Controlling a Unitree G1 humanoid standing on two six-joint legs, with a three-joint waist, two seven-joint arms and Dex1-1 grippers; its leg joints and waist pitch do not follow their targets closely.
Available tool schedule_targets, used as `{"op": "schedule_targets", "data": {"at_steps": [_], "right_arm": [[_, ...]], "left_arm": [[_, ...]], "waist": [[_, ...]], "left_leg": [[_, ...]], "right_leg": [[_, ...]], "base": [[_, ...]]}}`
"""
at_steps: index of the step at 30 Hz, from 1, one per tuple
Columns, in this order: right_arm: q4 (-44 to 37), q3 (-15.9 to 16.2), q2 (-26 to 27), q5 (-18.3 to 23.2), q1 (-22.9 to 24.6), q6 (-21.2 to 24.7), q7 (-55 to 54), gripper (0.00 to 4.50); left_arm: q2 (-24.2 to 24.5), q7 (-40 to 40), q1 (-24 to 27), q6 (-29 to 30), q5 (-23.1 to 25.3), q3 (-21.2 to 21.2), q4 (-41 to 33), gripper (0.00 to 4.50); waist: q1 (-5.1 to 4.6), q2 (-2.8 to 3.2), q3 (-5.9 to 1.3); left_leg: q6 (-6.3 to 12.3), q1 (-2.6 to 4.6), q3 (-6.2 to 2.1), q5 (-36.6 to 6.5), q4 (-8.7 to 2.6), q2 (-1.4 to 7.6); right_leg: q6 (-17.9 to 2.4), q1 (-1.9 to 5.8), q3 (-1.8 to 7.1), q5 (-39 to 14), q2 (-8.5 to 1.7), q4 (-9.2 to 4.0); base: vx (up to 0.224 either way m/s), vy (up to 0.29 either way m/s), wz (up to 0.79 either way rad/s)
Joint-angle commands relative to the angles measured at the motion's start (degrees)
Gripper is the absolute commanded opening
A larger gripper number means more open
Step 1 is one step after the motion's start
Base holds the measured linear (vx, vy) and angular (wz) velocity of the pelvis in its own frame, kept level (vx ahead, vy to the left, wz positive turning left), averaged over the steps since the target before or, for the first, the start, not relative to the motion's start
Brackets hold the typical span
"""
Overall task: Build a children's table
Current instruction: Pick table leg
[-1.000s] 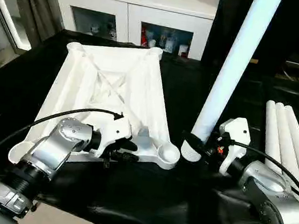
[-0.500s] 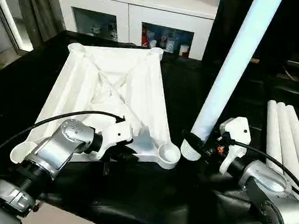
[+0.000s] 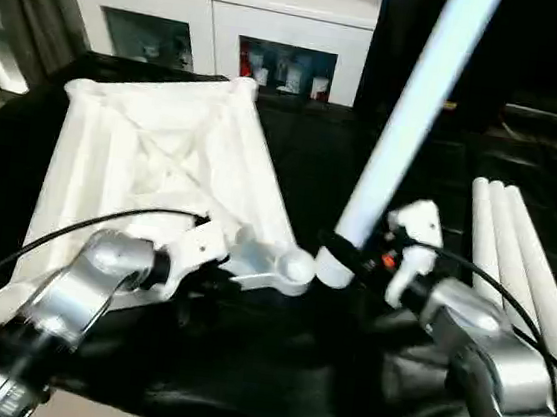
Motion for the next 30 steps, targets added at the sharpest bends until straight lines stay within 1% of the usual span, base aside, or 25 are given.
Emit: {"op": "schedule_targets", "data": {"at_steps": [1, 2, 3, 4, 5, 6, 7, 8, 9, 11, 12, 15, 17, 18, 19, 20, 21, 22, 23, 25, 26, 27, 29, 30], "right_arm": [[2.2, 0.7, 0.7, -0.3, -2.1, -1.4, 0.1, 1.88], [2.7, 1.0, 0.9, -0.3, -2.6, -1.5, 0.3, 1.88], [2.9, 1.3, 1.0, -0.3, -2.9, -1.5, 0.8, 1.88], [3.1, 1.5, 1.0, -0.2, -3.1, -1.6, 1.2, 1.88], [3.2, 1.8, 1.1, -0.1, -3.5, -1.5, 1.8, 1.88], [3.5, 2.3, 1.3, 0.1, -4.1, -1.4, 2.5, 1.88], [3.5, 2.4, 1.3, 0.1, -4.2, -1.4, 2.7, 1.88], [3.7, 2.8, 1.5, 0.4, -4.7, -1.4, 3.7, 1.88], [3.7, 2.8, 1.5, 0.4, -4.7, -1.4, 3.7, 1.88], [4.5, 4.0, 1.4, 0.5, -5.7, -0.8, 5.3, 1.88], [4.5, 4.1, 1.4, 0.4, -5.8, -0.7, 5.4, 1.88], [5.2, 4.9, 1.5, 0.1, -6.2, -0.1, 5.9, 1.88], [5.4, 5.1, 1.5, -0.1, -6.3, -0.1, 6.0, 1.88], [6.0, 5.6, 1.4, -0.4, -6.4, 0.3, 6.2, 1.88], [6.6, 6.4, 1.1, -1.1, -6.6, 0.5, 6.6, 1.88], [6.6, 6.4, 1.1, -1.1, -6.6, 0.5, 6.6, 1.88], [7.2, 6.8, 0.9, -1.6, -6.8, 0.5, 7.0, 1.88], [7.9, 7.0, 0.9, -1.9, -7.1, 0.4, 7.2, 1.88], [9.4, 6.9, 0.9, -2.5, -7.8, 0.0, 7.2, 1.88], [9.9, 6.9, 0.9, -2.6, -8.0, -0.1, 7.1, 1.88], [10.5, 7.0, 0.8, -2.6, -8.5, 0.0, 7.2, 1.88], [11.0, 7.0, 0.7, -2.7, -8.9, 0.4, 7.2, 1.88], [11.5, 7.1, 0.5, -2.7, -9.3, 0.8, 7.3, 1.88], [11.9, 7.7, -0.1, -2.9, -9.8, 1.3, 8.2, 1.88]], "left_arm": [[-1.2, 1.0, 2.2, -2.5, -1.7, 1.1, -1.0, 0.00], [-1.6, 1.0, 2.3, -3.1, -2.1, 1.3, -1.1, 0.00], [-1.9, 1.1, 2.4, -2.7, -2.4, 1.5, -1.4, 0.00], [-2.0, 1.4, 2.5, -2.1, -2.5, 1.6, -1.9, 0.00], [-2.1, 1.7, 2.4, -2.0, -2.2, 1.5, -1.8, 0.00], [-2.2, 2.0, 2.3, -1.6, -2.0, 1.3, -1.9, 0.00], [-2.2, 2.1, 2.3, -1.5, -1.9, 1.2, -2.0, 0.00], [-2.3, 2.6, 2.3, -1.6, -1.6, 1.1, -2.1, 0.00], [-2.3, 2.6, 2.3, -1.6, -1.6, 1.1, -2.1, 0.00], [-2.4, 2.6, 2.1, -1.2, -0.9, 0.9, -2.1, 0.00], [-2.5, 2.7, 2.1, -1.0, -0.9, 0.9, -2.0, 0.00], [-2.6, 2.2, 1.6, -0.8, -0.8, 1.0, -1.5, 0.00], [-2.7, 2.2, 1.5, -0.8, -0.8, 1.0, -1.3, 0.00], [-2.6, 1.9, 1.1, -1.0, -0.7, 0.8, -0.9, 0.00], [-2.6, 1.7, 0.7, -1.1, -0.6, 0.7, -0.4, 0.00], [-2.6, 1.7, 0.7, -1.1, -0.6, 0.7, -0.4, 0.00], [-2.5, 1.5, 0.3, -1.2, -0.4, 0.6, 0.1, 0.00], [-2.5, 1.2, -0.1, -1.3, -0.3, 0.5, 0.5, 0.00], [-2.4, 0.7, -0.5, -1.5, 0.0, 0.3, 0.8, 0.00], [-2.4, 0.6, -0.5, -1.6, 0.1, 0.3, 0.8, 0.00], [-2.4, 0.4, -0.7, -1.4, -0.1, 0.3, 1.0, 0.00], [-2.4, 0.2, -0.8, -1.4, -0.1, 0.2, 1.1, 0.00], [-2.3, 0.1, -0.9, -1.4, 0.0, 0.2, 1.2, 0.00], [-2.2, -0.4, -1.1, -1.7, 0.0, 0.0, 1.4, 0.00]], "waist": [[0.79, -1.56, -3.41], [1.07, -1.31, -3.43], [1.09, -1.77, -3.42], [1.53, -1.57, -3.56], [1.74, -1.91, -3.65], [1.76, -1.88, -3.63], [1.77, -2.05, -3.62], [1.79, -2.18, -3.58], [1.79, -2.17, -3.55], [1.80, -2.11, -3.40], [1.77, -2.09, -3.39], [1.78, -2.32, -3.45], [1.85, -2.31, -3.52], [1.84, -2.18, -3.52], [1.80, -2.20, -3.56], [1.77, -2.25, -3.57], [1.80, -2.22, -3.52], [1.88, -2.04, -3.51], [1.82, -2.08, -3.53], [1.84, -2.07, -3.52], [1.94, -1.69, -3.48], [1.91, -1.94, -3.54], [1.92, -2.02, -3.56], [2.00, -1.67, -3.62]], "left_leg": [[4.40, 0.00, -1.19, -3.1, -4.09, 3.80], [4.64, 0.19, -1.07, -2.5, -4.06, 3.77], [4.80, 0.17, -0.91, -2.4, -4.00, 3.71], [4.98, 0.24, -0.89, -1.4, -3.91, 3.74], [5.57, 0.18, -0.84, -0.3, -3.86, 3.68], [5.79, 0.16, -0.84, -0.1, -3.86, 3.67], [6.00, 0.13, -0.79, 0.0, -3.83, 3.66], [6.03, 0.12, -0.77, -0.4, -3.82, 3.66], [5.97, 0.09, -0.78, -0.5, -3.84, 3.67], [5.36, 0.27, -0.74, -1.9, -3.93, 3.75], [5.15, 0.29, -0.75, -2.1, -3.94, 3.75], [4.71, 0.29, -0.71, -1.9, -3.94, 3.72], [4.75, 0.31, -0.70, -1.4, -3.89, 3.71], [4.78, 0.27, -0.71, -1.3, -3.88, 3.67], [4.83, 0.26, -0.69, -1.1, -3.84, 3.62], [4.88, 0.29, -0.68, -1.1, -3.81, 3.58], [4.85, 0.25, -0.66, -1.2, -3.79, 3.60], [4.71, 0.25, -0.69, -1.5, -3.81, 3.61], [4.48, 0.33, -0.69, -1.8, -3.84, 3.63], [4.14, 0.40, -0.67, -2.1, -3.85, 3.66], [3.95, 0.42, -0.72, -2.3, -3.87, 3.67], [3.73, 0.39, -0.70, -2.4, -3.89, 3.66], [3.75, 0.34, -0.70, -2.3, -3.86, 3.65], [3.74, 0.40, -0.74, -2.2, -3.82, 3.62]], "right_leg": [[-14.4, 2.46, 2.23, -4.8, -4.84, -4.01], [-14.6, 2.36, 2.26, -3.8, -4.81, -3.89], [-14.5, 2.31, 2.29, -3.4, -4.71, -3.93], [-14.6, 2.47, 2.37, -1.4, -4.81, -3.57], [-14.6, 2.52, 2.36, 0.7, -4.75, -3.29], [-14.6, 2.49, 2.34, 1.1, -4.75, -3.26], [-14.6, 2.50, 2.32, 1.4, -4.75, -3.26], [-14.6, 2.52, 2.34, 0.9, -4.79, -3.29], [-14.5, 2.53, 2.34, 0.5, -4.80, -3.30], [-14.3, 2.33, 2.37, -2.0, -4.80, -3.59], [-14.4, 2.31, 2.36, -2.4, -4.80, -3.60], [-14.2, 2.35, 2.41, -2.0, -4.71, -3.52], [-14.3, 2.36, 2.44, -1.3, -4.72, -3.43], [-14.3, 2.39, 2.45, -1.1, -4.71, -3.40], [-14.5, 2.42, 2.43, -0.7, -4.66, -3.39], [-14.6, 2.40, 2.41, -0.6, -4.62, -3.38], [-14.7, 2.36, 2.42, -0.8, -4.65, -3.42], [-14.6, 2.42, 2.46, -1.2, -4.73, -3.44], [-14.7, 2.34, 2.42, -1.7, -4.68, -3.51], [-14.9, 2.33, 2.45, -2.0, -4.70, -3.53], [-14.9, 2.31, 2.46, -2.0, -4.69, -3.52], [-14.9, 2.38, 2.43, -1.8, -4.63, -3.52], [-14.9, 2.44, 2.47, -1.5, -4.66, -3.47], [-15.0, 2.46, 2.46, -1.3, -4.68, -3.42]], "base": [[0.000, 0.000, 0.00], [0.000, 0.000, 0.00], [0.000, 0.000, 0.00], [0.000, 0.000, 0.00], [0.000, 0.000, 0.00], [0.000, 0.000, 0.00], [0.000, 0.000, 0.00], [0.000, 0.000, 0.00], [0.000, 0.000, 0.00], [0.000, 0.000, 0.00], [0.000, 0.000, 0.00], [0.000, 0.000, 0.00], [0.000, 0.000, 0.00], [0.000, 0.000, 0.00], [0.000, 0.000, 0.00], [0.000, 0.000, 0.00], [0.000, 0.000, 0.00], [0.000, 0.000, 0.00], [0.000, 0.000, 0.00], [0.000, 0.000, 0.00], [0.000, 0.000, 0.00], [0.000, 0.000, 0.00], [0.000, 0.000, 0.00], [0.000, 0.000, 0.00]]}}
